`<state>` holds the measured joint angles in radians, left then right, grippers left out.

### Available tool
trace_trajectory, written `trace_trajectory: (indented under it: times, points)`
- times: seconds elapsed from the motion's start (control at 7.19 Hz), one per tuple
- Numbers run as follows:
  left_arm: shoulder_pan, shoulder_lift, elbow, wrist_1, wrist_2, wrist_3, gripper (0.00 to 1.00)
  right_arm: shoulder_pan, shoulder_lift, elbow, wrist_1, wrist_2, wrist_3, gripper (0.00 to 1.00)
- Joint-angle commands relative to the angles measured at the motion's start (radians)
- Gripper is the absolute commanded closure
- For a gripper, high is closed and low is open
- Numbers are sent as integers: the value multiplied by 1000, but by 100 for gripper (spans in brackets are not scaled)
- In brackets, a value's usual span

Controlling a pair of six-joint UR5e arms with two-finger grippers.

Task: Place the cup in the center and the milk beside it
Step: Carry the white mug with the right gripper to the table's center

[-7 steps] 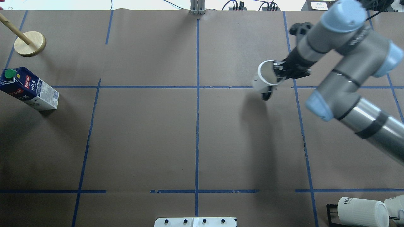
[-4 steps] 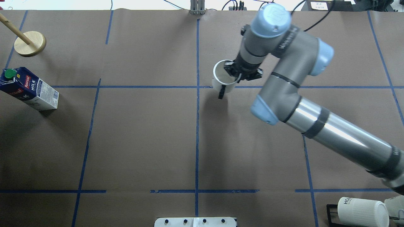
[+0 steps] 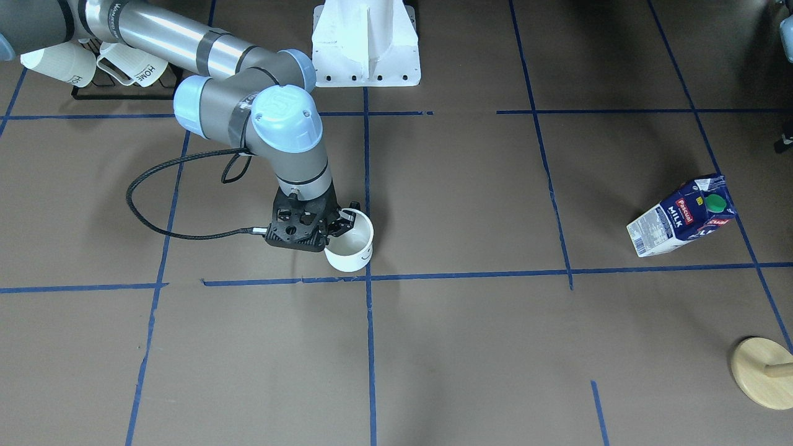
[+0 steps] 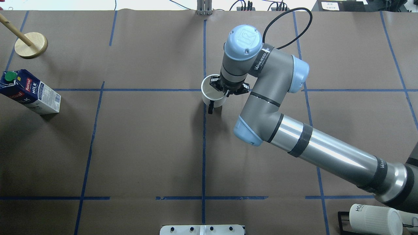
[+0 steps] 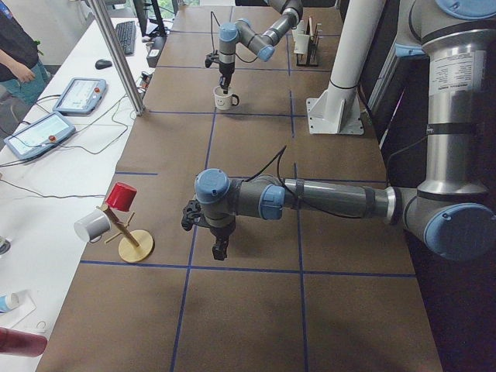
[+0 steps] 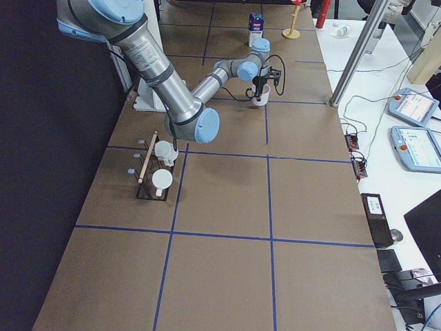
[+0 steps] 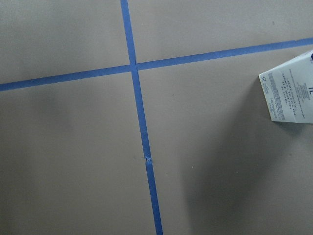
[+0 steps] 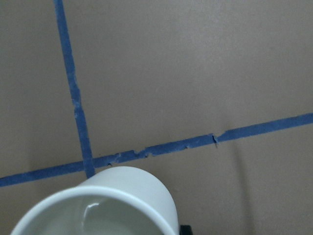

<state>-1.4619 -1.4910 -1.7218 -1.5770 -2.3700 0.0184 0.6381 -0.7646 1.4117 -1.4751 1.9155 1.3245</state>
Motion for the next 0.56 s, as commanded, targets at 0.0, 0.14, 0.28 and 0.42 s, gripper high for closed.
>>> trace_trajectory:
  times: [0.0, 0.14, 0.28, 0.42]
  points:
    - [0, 0, -1, 0, 0, 0, 0, -15, 1, -17, 1, -12, 60, 79]
    - [0, 0, 1, 0, 0, 0, 0, -15, 4, -17, 1, -12, 62, 46]
    - [0, 0, -1, 0, 0, 0, 0, -15, 4, -16, 1, -12, 74, 1]
    - [0, 0, -1, -1, 0, 0, 0, -14, 5, -10, 1, -12, 70, 0]
